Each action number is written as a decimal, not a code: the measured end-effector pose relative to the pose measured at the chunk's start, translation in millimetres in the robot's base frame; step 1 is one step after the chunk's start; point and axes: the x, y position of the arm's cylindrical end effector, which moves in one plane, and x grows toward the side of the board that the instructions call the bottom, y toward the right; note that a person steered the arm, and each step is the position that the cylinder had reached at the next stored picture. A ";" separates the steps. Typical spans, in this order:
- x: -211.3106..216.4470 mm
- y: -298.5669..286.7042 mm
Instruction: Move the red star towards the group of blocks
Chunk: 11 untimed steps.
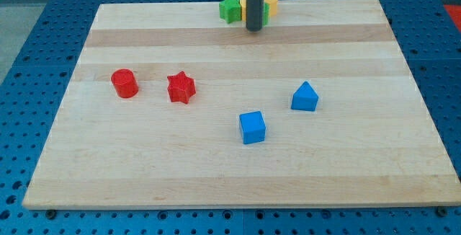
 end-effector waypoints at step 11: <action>28.5 -96.9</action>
